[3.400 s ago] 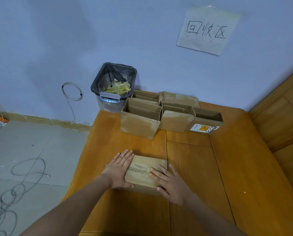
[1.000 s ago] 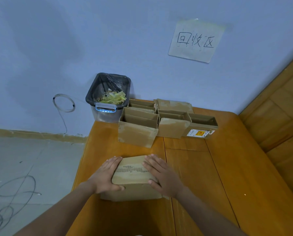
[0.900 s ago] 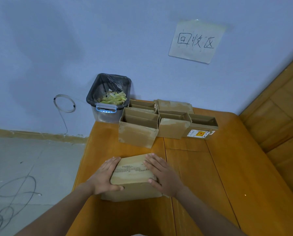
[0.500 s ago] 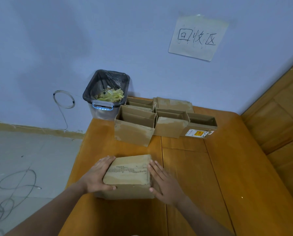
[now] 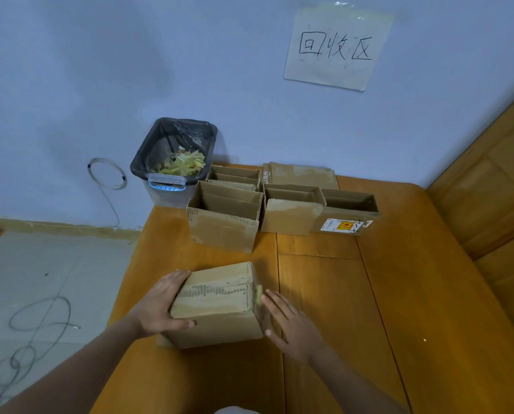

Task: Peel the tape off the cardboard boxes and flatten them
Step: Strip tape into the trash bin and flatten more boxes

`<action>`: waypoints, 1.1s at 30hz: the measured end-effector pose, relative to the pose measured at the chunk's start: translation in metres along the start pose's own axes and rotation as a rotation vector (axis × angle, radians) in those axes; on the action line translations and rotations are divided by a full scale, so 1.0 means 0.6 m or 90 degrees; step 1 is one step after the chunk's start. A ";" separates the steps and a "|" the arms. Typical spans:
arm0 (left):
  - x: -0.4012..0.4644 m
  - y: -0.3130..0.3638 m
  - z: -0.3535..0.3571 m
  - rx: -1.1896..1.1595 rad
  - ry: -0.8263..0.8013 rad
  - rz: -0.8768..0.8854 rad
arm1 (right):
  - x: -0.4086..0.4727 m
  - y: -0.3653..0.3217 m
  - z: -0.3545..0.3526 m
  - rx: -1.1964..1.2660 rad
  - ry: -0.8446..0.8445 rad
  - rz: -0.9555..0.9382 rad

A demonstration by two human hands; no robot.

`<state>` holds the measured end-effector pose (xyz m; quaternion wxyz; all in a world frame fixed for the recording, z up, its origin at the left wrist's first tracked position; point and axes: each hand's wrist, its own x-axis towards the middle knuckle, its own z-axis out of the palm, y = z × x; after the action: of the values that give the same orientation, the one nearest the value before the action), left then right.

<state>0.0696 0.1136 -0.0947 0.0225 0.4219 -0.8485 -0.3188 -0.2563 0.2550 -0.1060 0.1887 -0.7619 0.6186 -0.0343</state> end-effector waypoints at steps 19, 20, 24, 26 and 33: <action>-0.006 0.019 0.009 0.064 0.004 0.010 | 0.003 -0.003 -0.019 0.081 0.029 -0.004; -0.007 0.021 0.008 0.061 0.007 0.007 | 0.007 -0.008 -0.017 0.095 0.028 -0.007; -0.006 0.022 0.007 0.051 0.011 -0.006 | 0.009 -0.021 -0.005 0.133 0.027 0.009; -0.004 0.023 0.006 0.051 0.005 -0.006 | 0.006 -0.020 0.001 0.139 0.015 0.020; -0.001 0.019 0.008 0.063 0.004 0.018 | -0.006 0.001 -0.002 0.073 0.029 0.008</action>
<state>0.0602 0.1218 -0.0921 0.0088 0.4115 -0.8691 -0.2744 -0.2582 0.2579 -0.1042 0.2181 -0.7450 0.6245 -0.0858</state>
